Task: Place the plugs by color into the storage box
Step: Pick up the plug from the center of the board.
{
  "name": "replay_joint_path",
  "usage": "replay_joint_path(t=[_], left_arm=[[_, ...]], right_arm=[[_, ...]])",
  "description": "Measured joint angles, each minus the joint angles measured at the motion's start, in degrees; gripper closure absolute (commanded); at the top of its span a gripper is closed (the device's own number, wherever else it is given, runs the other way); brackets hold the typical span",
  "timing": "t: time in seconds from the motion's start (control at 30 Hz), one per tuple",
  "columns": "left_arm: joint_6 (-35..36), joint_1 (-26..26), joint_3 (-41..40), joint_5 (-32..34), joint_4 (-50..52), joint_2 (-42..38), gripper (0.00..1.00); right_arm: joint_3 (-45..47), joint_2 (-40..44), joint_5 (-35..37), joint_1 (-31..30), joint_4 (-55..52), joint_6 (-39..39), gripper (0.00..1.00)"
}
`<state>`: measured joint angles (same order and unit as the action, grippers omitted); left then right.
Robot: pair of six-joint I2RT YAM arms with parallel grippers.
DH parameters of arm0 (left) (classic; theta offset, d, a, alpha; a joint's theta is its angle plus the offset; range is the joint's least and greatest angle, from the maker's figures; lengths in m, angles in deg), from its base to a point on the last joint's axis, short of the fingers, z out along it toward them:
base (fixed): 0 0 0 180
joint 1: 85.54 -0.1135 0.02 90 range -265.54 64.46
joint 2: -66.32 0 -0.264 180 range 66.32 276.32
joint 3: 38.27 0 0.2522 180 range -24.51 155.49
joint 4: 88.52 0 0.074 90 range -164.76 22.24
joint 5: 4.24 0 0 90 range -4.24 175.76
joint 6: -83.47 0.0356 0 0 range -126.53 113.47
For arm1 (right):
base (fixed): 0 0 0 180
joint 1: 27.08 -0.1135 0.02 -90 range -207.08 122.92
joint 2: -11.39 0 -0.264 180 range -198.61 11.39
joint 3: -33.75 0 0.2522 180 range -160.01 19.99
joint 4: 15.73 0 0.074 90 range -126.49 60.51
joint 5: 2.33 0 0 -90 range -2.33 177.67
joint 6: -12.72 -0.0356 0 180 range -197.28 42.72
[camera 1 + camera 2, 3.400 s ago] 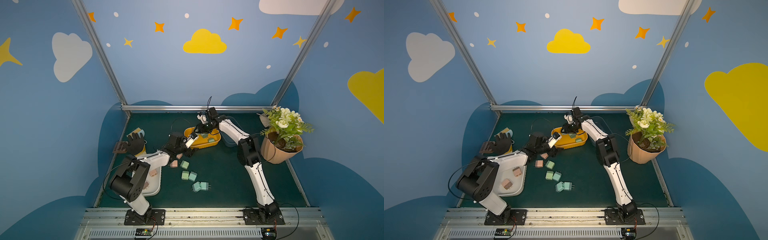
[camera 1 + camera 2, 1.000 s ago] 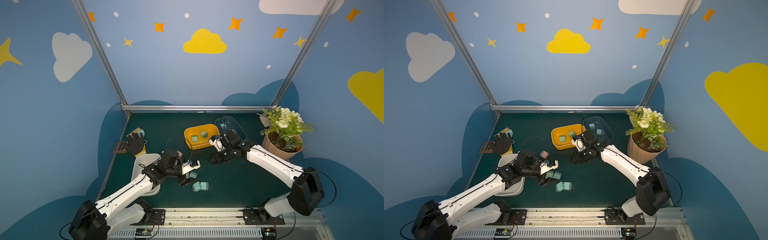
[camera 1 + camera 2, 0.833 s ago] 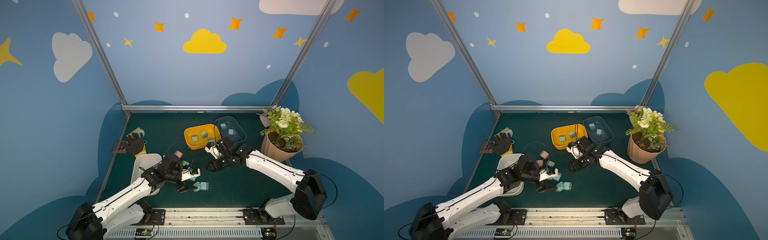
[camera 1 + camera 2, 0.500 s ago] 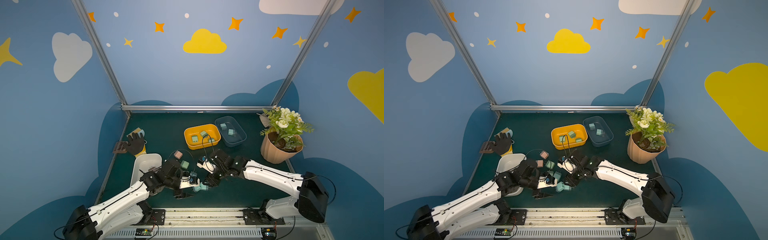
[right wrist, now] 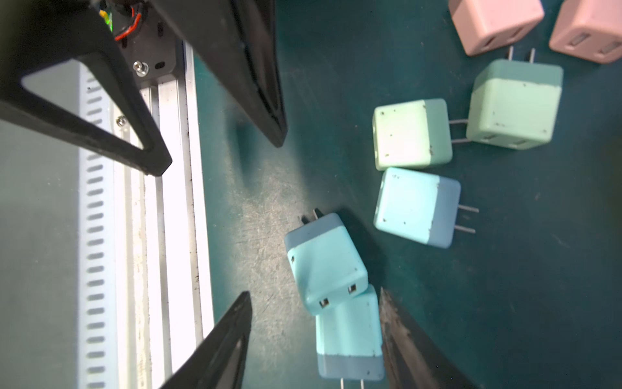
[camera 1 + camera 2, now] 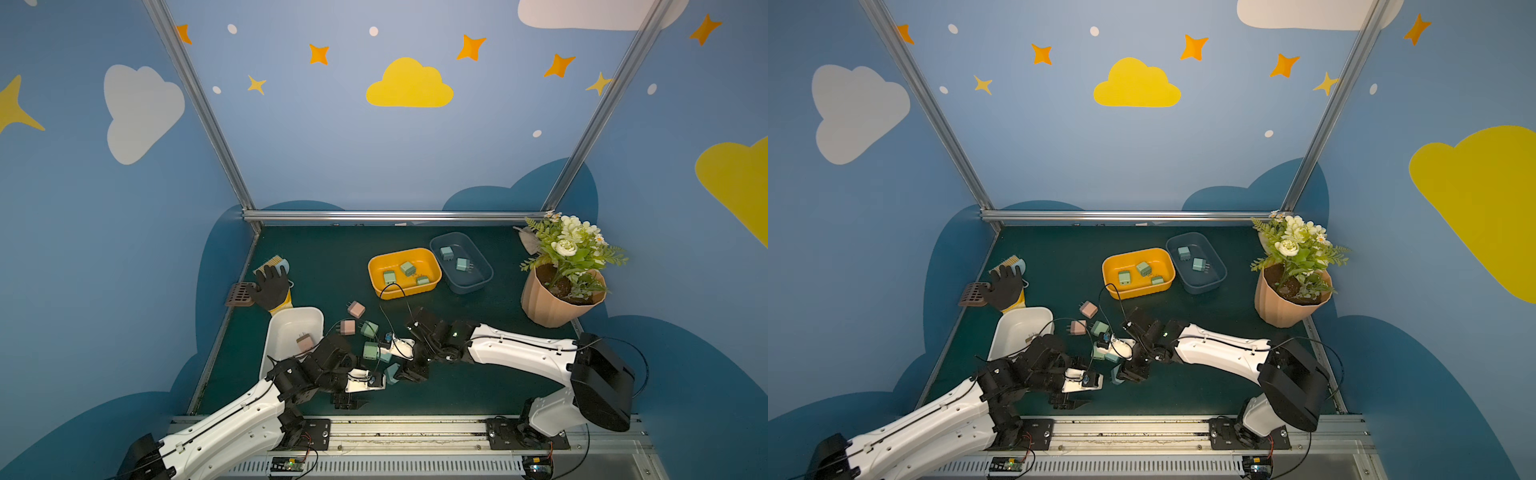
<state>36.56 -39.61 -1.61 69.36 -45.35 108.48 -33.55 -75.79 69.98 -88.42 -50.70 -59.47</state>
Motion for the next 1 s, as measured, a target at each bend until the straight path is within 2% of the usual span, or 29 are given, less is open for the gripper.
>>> replay_joint_path(t=[0.53,0.8,1.0], left_arm=[[1.1,-1.8,-1.7,1.1,-1.6,-6.6,0.2],[1.7,-2.0,-2.1,0.8,-2.2,-6.8,0.2],[1.9,-2.2,-2.9,0.9,-3.2,-7.4,0.2]], right_arm=[[-0.6,-8.5,-0.9,0.0,1.9,3.4,0.39],[-2.7,-11.1,-1.9,0.0,1.7,4.6,0.49],[-2.6,-10.3,-2.5,0.0,1.2,4.9,0.63]])
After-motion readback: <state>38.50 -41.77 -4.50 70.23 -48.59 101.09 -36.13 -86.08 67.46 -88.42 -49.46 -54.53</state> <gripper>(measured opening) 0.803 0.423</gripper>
